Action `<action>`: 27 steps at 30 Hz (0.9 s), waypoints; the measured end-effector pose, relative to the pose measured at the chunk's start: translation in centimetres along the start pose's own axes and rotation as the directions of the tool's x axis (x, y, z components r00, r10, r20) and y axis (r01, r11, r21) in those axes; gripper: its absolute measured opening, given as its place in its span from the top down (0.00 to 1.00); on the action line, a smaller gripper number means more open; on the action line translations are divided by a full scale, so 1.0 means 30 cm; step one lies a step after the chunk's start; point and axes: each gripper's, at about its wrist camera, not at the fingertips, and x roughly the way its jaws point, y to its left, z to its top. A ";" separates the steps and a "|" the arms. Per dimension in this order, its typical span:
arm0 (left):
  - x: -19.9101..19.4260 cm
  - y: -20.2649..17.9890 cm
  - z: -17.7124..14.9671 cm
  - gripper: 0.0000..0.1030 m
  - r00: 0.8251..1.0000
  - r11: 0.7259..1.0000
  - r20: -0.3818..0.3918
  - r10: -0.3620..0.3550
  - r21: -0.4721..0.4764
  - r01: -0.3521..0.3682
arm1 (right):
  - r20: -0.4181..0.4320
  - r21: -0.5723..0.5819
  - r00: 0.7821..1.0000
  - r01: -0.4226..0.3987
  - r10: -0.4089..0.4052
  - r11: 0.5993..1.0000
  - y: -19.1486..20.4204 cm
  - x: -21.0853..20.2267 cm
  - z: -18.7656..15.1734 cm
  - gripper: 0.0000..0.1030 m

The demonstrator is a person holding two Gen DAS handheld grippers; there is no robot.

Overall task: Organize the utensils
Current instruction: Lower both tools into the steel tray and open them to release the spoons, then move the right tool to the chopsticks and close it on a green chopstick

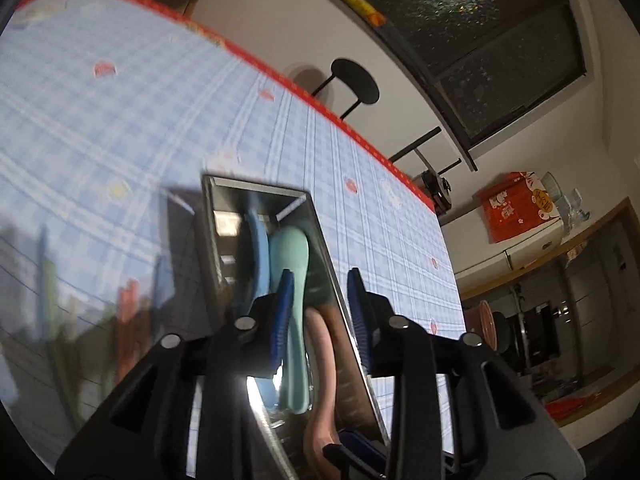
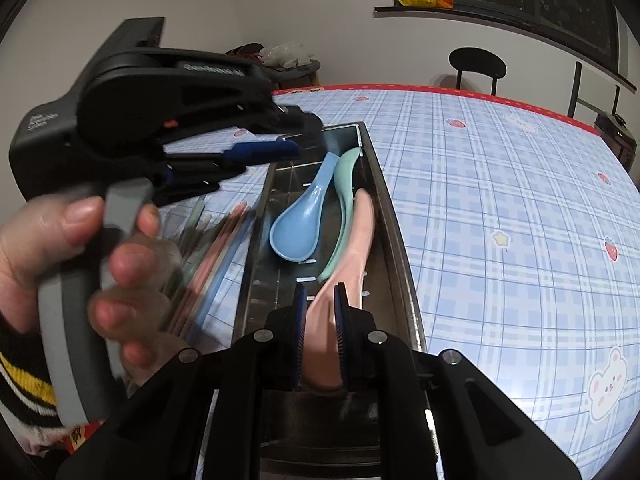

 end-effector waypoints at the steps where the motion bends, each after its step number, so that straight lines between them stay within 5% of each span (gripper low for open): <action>1: -0.018 0.001 0.007 0.66 1.000 1.000 0.009 0.007 0.010 -0.007 | 0.001 -0.005 1.000 0.002 -0.002 1.000 0.003 -0.004 0.001 0.86; 4: -0.077 0.005 0.030 0.60 0.999 0.998 0.039 0.028 0.052 -0.030 | 0.012 -0.007 1.000 0.010 -0.010 1.000 0.014 -0.028 0.004 0.78; 9: -0.197 0.007 0.054 0.33 0.990 0.983 0.107 0.091 0.148 -0.106 | 0.036 -0.010 0.999 0.040 -0.040 0.999 0.036 -0.081 0.006 0.38; 12: -0.279 0.021 0.057 0.13 0.980 0.970 0.153 0.125 0.191 -0.153 | 0.052 -0.011 0.997 0.049 -0.048 0.999 0.060 -0.117 0.007 0.22; 14: -0.331 0.034 0.057 0.09 0.973 0.960 0.181 0.144 0.213 -0.182 | 0.063 -0.011 0.996 0.057 -0.056 0.998 0.076 -0.132 0.010 0.14; 22: -0.504 0.087 0.022 0.06 0.946 0.894 0.240 0.217 0.340 -0.291 | 0.070 -0.003 0.995 0.077 -0.077 0.997 0.163 -0.182 -0.002 0.06; 27: -0.566 0.138 -0.043 0.06 0.924 0.815 0.263 0.277 0.444 -0.371 | 0.079 -0.009 0.997 0.015 -0.014 1.000 0.214 -0.185 -0.025 0.06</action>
